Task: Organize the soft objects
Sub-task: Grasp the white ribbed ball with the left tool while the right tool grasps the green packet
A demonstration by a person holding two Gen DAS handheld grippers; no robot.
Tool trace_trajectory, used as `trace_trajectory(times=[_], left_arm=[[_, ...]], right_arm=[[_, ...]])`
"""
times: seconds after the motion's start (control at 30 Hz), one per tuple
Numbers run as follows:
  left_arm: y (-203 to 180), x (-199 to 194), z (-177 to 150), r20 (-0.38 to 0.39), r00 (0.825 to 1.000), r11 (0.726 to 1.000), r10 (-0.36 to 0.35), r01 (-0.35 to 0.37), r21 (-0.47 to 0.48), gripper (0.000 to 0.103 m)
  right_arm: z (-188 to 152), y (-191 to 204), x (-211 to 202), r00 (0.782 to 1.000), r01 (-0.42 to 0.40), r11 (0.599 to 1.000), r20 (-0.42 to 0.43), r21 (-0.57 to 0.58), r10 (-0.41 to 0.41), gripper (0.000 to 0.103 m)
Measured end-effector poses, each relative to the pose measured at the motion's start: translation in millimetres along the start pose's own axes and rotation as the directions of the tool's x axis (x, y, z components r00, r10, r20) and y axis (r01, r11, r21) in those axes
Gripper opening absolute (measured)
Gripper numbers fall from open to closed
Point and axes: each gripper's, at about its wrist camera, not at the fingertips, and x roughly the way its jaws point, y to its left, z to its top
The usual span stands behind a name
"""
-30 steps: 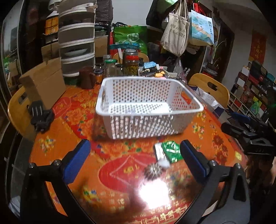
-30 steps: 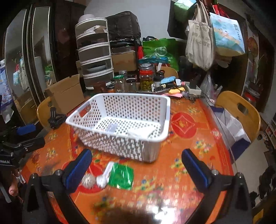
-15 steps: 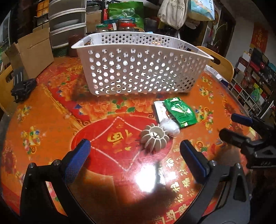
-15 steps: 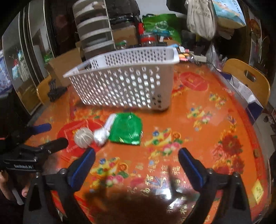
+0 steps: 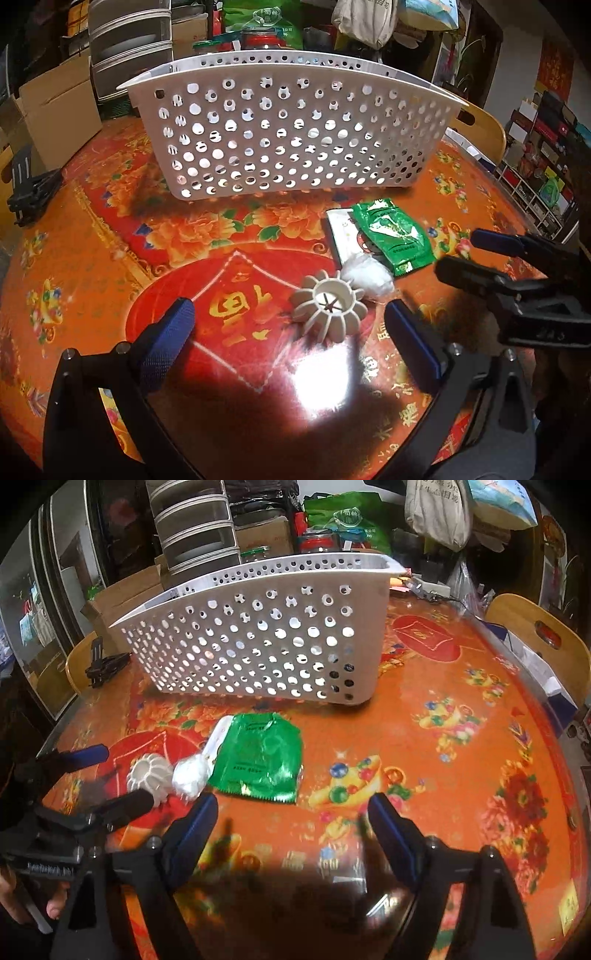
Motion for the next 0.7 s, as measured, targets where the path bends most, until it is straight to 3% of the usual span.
trace_trajectory(times=[0.13,0.43,0.7], left_arm=[[-2,7,0,-0.018,1.000,1.000,0.003,-0.003,0.011,0.084],[-3,12,0,-0.030,0.999,0.999,-0.044,0.044,0.001,0.064],[-4,9,-2,-0.025,0.999,0.999,-0.038,0.038,0.004,0.061]], right_arm=[[9,1,15,1.000,-0.001,1.000,-0.017,0.002,0.002,0.081],[25,16,37,0.999,-0.006,1.000,-0.042,-0.025,0.005,0.080],[30,22,47,0.999,0.002,0.999,-0.052,-0.040,-0.004,0.063]])
